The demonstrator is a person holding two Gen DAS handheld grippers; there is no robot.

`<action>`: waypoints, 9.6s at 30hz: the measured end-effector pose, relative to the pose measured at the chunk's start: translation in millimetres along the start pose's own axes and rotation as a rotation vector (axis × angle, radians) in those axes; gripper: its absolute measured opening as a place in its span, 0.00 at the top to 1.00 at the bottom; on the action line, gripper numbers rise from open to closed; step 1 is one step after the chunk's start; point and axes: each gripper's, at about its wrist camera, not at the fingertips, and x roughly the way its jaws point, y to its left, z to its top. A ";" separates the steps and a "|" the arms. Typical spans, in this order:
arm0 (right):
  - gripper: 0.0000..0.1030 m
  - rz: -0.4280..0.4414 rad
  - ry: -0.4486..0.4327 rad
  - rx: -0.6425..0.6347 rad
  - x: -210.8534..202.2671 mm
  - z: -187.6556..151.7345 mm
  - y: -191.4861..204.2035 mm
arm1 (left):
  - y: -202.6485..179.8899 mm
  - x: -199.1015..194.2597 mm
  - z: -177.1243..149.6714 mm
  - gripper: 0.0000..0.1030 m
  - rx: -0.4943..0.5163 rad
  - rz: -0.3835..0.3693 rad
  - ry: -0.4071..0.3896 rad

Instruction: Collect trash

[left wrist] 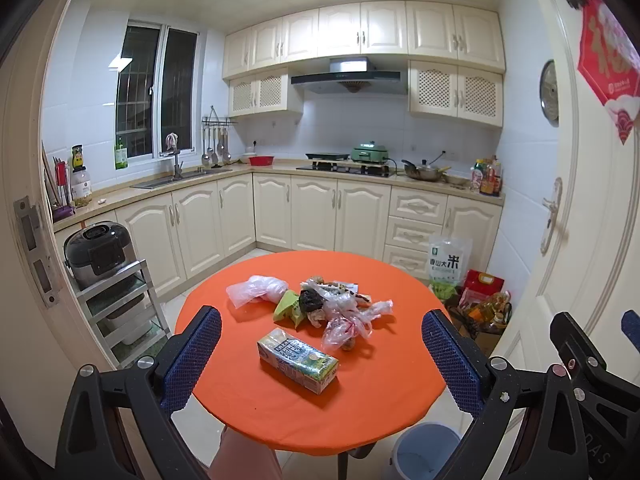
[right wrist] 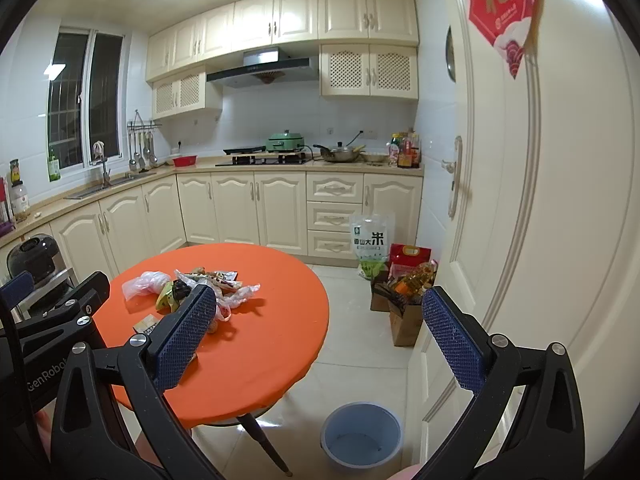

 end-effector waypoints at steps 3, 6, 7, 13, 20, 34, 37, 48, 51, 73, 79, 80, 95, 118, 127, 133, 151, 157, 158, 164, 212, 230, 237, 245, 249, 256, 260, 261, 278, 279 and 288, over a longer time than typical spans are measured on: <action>0.00 0.003 0.005 0.002 0.7 -0.7 0.5 | 0.1 0.1 -0.2 0.05 0.001 0.001 -0.001; 0.00 0.002 0.013 0.007 1.4 -1.3 1.0 | 0.5 0.5 -0.5 0.05 0.001 0.001 -0.001; 0.00 0.001 0.015 0.007 1.6 -1.4 1.2 | 0.6 0.6 -0.7 0.05 0.001 0.000 -0.001; 0.00 -0.005 0.028 0.006 4.4 -1.4 2.7 | 3.3 2.7 -1.3 0.05 0.001 0.001 0.006; 0.00 -0.010 0.050 -0.004 8.0 -2.9 11.6 | 11.6 10.8 -0.7 0.05 0.008 -0.004 0.034; 0.00 0.005 0.152 -0.037 38.8 -14.1 69.1 | 70.1 61.9 10.2 0.03 0.042 -0.017 0.164; 0.00 0.006 0.180 -0.046 48.7 -16.5 87.5 | 87.4 77.9 10.5 0.03 0.055 -0.029 0.205; 0.00 0.034 0.349 0.011 94.8 -37.6 133.6 | 155.6 124.0 9.0 0.05 0.062 -0.060 0.309; 0.00 0.055 0.399 -0.003 109.0 -45.4 147.3 | 173.7 135.5 8.1 0.05 0.047 -0.068 0.345; 0.15 0.286 0.690 -0.348 255.7 -98.2 255.9 | 266.6 213.6 2.4 0.06 -0.091 -0.030 0.552; 0.53 0.287 0.705 -0.301 250.0 -97.8 249.0 | 260.0 223.4 0.9 0.07 -0.096 -0.033 0.598; 0.55 0.309 0.712 -0.270 249.5 -95.8 244.5 | 257.8 223.6 1.5 0.07 -0.094 -0.036 0.599; 0.55 0.155 0.534 0.044 182.3 -46.1 111.3 | 158.2 223.9 24.7 0.06 0.041 -0.210 0.560; 0.55 0.162 0.594 0.236 267.6 -68.0 -3.4 | 29.2 347.5 50.0 0.15 -0.032 -0.124 0.701; 0.55 0.186 0.603 0.233 274.7 -67.3 4.3 | 20.1 362.3 36.2 0.69 -0.033 -0.134 0.742; 0.55 0.182 0.583 0.233 261.3 -61.6 9.9 | 25.7 344.6 40.2 0.70 -0.007 -0.159 0.724; 0.55 0.203 0.490 0.184 177.9 -45.3 49.4 | 64.1 248.1 55.7 0.72 0.018 -0.229 0.552; 0.55 0.214 0.467 0.181 161.1 -43.3 57.0 | 89.3 224.5 62.9 0.72 0.012 -0.267 0.522; 0.55 0.219 0.465 0.178 159.4 -43.6 58.9 | 93.7 221.8 62.4 0.72 0.010 -0.277 0.523; 0.55 0.249 0.496 0.166 159.2 -55.3 73.6 | 125.7 218.6 36.5 0.72 0.015 -0.367 0.589; 0.55 0.225 0.532 0.167 152.3 -71.0 64.9 | 85.1 242.5 -7.7 0.55 -0.009 -0.324 0.596; 0.55 -0.119 0.530 0.372 116.1 -94.1 -97.5 | -122.9 270.7 -27.5 0.55 0.276 -0.633 0.669; 0.55 -0.218 0.592 0.417 129.5 -109.3 -143.2 | -197.1 328.2 -52.3 0.55 0.362 -0.689 0.785; 0.55 -0.241 0.635 0.435 152.0 -117.9 -175.3 | -259.4 389.3 -64.9 0.47 0.420 -0.620 0.854; 0.55 -0.237 0.649 0.454 158.1 -124.5 -185.2 | -278.8 405.0 -59.5 0.41 0.411 -0.623 0.848; 0.54 -0.206 0.660 0.476 180.4 -125.4 -189.7 | -281.4 402.4 -47.8 0.40 0.421 -0.593 0.791; 0.53 -0.158 0.660 0.505 190.9 -122.8 -186.6 | -266.9 382.2 -42.8 0.37 0.406 -0.549 0.744; 0.52 -0.154 0.658 0.503 192.5 -121.4 -185.0 | -263.9 378.4 -42.4 0.36 0.401 -0.546 0.741; 0.43 -0.179 0.636 0.463 179.7 -104.9 -161.0 | -219.5 343.3 -31.8 0.36 0.373 -0.552 0.734; 0.43 -0.178 0.628 0.458 176.4 -102.5 -157.4 | -215.6 339.5 -30.4 0.36 0.372 -0.551 0.727; 0.42 -0.129 0.560 0.383 152.6 -79.2 -114.6 | -154.9 294.5 -14.8 0.36 0.350 -0.528 0.663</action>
